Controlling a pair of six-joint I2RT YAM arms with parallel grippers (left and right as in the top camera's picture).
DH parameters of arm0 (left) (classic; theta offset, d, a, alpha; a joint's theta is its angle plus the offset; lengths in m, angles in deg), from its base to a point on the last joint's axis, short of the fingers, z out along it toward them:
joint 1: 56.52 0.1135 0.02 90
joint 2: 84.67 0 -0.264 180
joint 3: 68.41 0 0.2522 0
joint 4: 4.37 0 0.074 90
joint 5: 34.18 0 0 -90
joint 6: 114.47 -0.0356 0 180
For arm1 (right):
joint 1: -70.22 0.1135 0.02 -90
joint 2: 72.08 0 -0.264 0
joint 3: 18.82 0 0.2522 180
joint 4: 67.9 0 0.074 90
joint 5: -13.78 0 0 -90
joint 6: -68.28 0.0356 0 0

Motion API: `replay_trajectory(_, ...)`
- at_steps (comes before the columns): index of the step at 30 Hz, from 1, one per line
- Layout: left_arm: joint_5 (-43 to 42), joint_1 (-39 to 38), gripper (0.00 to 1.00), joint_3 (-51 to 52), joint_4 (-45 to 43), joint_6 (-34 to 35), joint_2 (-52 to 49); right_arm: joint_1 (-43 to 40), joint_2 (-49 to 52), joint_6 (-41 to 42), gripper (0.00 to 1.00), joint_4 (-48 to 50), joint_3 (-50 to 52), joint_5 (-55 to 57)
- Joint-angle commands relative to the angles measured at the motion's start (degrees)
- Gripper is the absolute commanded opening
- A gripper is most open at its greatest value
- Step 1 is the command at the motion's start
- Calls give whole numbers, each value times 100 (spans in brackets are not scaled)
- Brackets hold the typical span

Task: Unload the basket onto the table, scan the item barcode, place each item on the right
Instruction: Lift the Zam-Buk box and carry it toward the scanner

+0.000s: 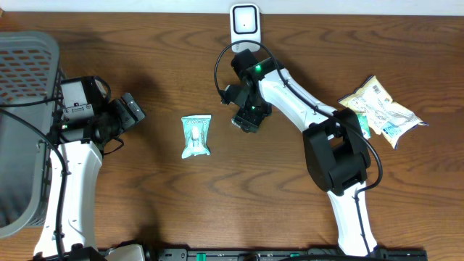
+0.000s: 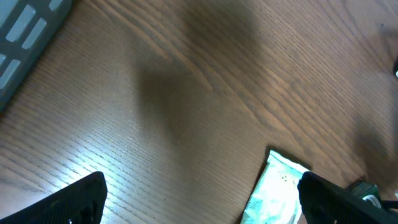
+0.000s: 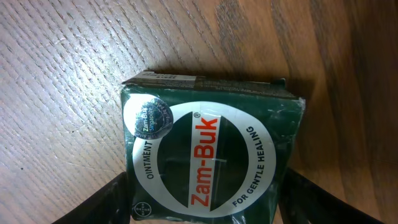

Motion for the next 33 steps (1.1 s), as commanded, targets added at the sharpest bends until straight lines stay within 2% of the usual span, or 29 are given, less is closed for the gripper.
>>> replay_trajectory(1,57,24,98,-24,15,-52,-2,11,59,181,70,-39,46,11)
replay_trajectory(5,57,24,98,-24,15,-52,-2,11,59,179,77,-68,116,31)
replay_trajectory(9,57,24,98,-24,17,-52,-2,11,59,177,79,-57,205,50)
replay_trajectory(14,57,24,98,-24,15,-52,-2,11,59,179,69,0,229,50)
replay_trajectory(18,57,24,98,-24,15,-52,-2,11,59,391,54,9,229,46)
replay_trajectory(21,57,24,98,-24,15,-52,-2,11,57,612,50,11,225,-76)
replay_trajectory(27,57,24,98,-24,15,-52,-2,-13,-11,610,48,-245,26,-1523)
replay_trajectory(33,57,24,98,-24,15,-52,-2,-310,-42,562,49,-1182,-691,-3989)
